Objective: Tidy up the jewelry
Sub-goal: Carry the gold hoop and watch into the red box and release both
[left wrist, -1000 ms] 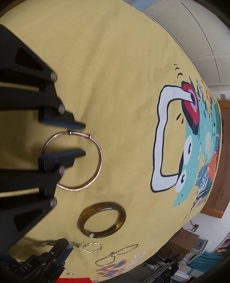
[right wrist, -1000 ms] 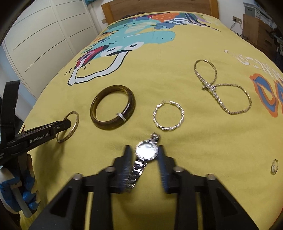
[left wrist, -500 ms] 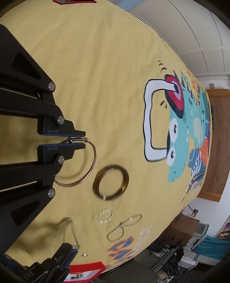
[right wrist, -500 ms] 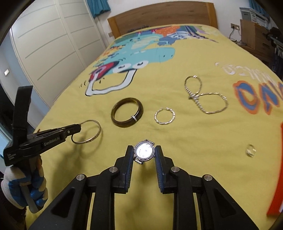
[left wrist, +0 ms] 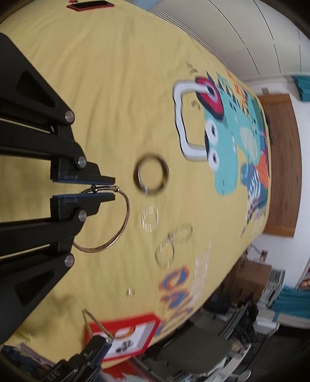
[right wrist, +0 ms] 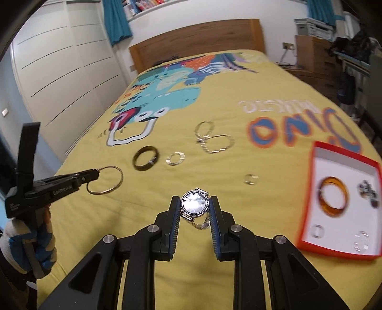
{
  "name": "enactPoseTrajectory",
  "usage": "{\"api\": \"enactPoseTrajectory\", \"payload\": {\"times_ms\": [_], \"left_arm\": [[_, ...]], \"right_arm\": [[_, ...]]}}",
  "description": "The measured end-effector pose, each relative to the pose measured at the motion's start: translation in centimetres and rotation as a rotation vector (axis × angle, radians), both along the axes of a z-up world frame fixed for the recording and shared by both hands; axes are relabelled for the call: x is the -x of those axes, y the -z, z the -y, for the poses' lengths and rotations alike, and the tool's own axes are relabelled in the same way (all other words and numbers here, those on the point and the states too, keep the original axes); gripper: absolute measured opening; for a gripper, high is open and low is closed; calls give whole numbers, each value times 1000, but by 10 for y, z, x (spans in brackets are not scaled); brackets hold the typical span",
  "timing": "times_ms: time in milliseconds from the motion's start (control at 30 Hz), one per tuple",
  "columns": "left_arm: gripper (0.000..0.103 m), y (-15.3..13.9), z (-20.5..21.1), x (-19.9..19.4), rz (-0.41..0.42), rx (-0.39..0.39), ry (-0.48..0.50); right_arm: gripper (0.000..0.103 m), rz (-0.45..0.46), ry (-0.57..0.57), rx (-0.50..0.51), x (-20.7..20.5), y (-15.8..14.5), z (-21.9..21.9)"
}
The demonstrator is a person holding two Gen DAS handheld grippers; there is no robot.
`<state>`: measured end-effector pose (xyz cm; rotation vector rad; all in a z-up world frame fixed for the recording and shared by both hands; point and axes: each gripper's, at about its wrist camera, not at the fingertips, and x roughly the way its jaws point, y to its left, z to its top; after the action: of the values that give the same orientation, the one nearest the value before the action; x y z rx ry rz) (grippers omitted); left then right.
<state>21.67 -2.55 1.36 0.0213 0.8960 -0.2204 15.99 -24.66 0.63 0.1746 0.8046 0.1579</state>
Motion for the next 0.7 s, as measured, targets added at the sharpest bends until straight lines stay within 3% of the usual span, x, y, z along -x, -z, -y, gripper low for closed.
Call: {"api": "enactPoseTrajectory", "payload": {"times_ms": [367,533,700], "left_arm": [[5,-16,176,7,-21,96,263],[5,-4,258,-4,-43,90,357],[5,28,319,-23,-78,39,411]], "right_arm": [[24,15,198,77,34,-14,137],[24,-24,269,109,28,6,199],[24,-78,295,117,17,37,245]]}}
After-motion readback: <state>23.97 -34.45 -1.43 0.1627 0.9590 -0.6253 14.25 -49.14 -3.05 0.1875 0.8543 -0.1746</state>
